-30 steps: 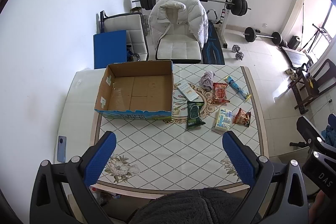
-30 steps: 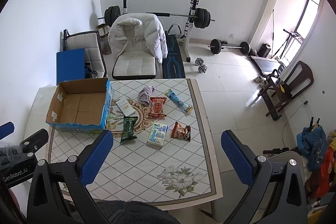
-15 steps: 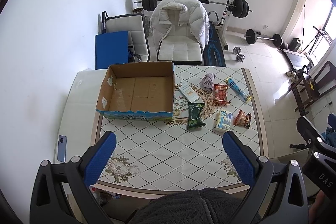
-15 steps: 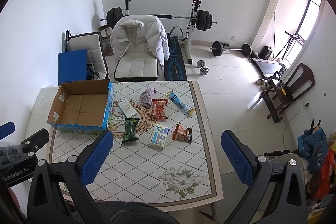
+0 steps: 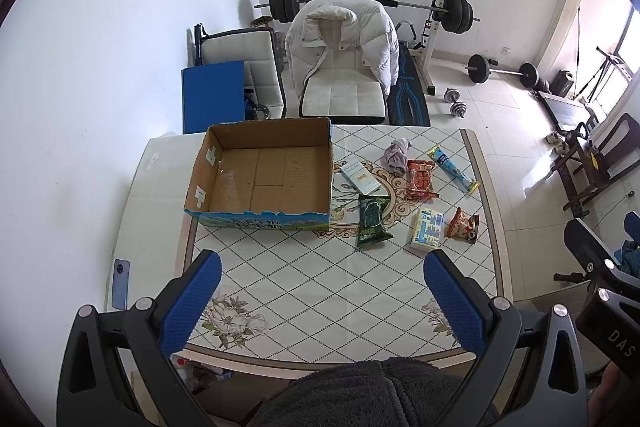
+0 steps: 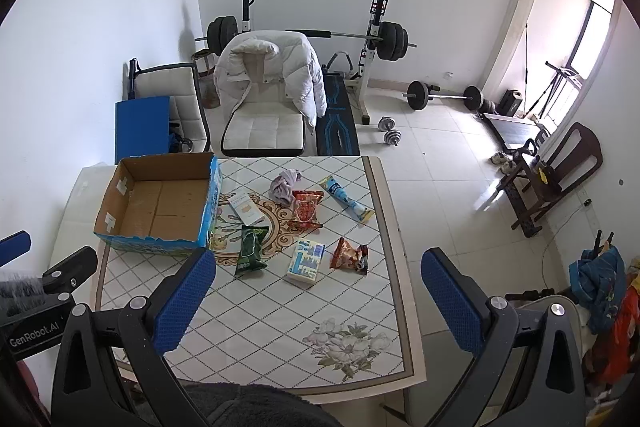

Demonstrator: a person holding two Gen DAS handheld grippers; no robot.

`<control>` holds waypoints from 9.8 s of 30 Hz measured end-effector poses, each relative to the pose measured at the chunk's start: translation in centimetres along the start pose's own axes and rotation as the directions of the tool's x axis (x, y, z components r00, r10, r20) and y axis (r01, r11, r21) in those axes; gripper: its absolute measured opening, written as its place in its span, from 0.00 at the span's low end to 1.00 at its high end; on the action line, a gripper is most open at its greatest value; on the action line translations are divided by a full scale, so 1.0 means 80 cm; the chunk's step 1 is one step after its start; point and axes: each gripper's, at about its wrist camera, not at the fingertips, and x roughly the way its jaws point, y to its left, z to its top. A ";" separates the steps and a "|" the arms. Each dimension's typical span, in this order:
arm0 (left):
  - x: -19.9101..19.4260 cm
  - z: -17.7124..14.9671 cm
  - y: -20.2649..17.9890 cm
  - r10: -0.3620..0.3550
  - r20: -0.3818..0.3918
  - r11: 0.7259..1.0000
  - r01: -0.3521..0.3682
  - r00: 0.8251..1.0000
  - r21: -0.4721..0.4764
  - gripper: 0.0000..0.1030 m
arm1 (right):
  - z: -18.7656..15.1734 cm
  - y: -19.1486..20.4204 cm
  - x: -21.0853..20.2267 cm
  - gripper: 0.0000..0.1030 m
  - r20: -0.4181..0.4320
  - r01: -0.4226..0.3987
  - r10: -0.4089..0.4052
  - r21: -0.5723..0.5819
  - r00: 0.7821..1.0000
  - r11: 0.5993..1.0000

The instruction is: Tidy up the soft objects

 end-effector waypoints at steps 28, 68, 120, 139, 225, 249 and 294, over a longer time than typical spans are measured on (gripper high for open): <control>0.370 0.047 -0.091 -0.061 -0.419 0.992 0.101 0.906 0.074 1.00 | -0.059 -0.032 0.418 1.00 -0.493 -0.050 0.134 0.181 0.860 0.982; 0.451 0.033 -0.105 -0.085 -0.576 0.988 0.144 0.813 0.057 0.28 | -0.097 -0.071 0.558 0.63 -0.634 -0.192 0.362 0.323 0.683 0.927; 0.564 0.186 0.249 -0.145 -0.559 0.989 0.117 0.817 -0.086 0.81 | 0.084 0.431 0.641 0.81 -0.615 -0.260 0.206 0.002 0.761 0.966; 0.381 0.101 0.271 -0.019 -0.303 0.999 0.010 0.953 -0.031 0.93 | 0.044 0.384 0.459 0.96 -0.490 -0.217 0.185 -0.007 0.852 0.976; 0.483 0.019 -0.222 -0.059 -0.495 0.946 0.207 0.867 0.250 0.44 | -0.125 -0.139 0.556 0.25 -0.627 -0.048 0.289 0.372 0.724 0.927; 0.487 0.083 -0.162 -0.097 -0.474 0.964 0.202 0.875 0.176 0.44 | -0.059 -0.093 0.680 0.57 -0.723 0.003 0.231 0.307 0.651 0.952; 0.573 0.153 0.315 -0.005 -0.530 0.997 -0.034 0.848 -0.063 0.46 | -0.008 0.405 0.580 0.44 -0.598 -0.329 0.410 0.246 0.689 0.912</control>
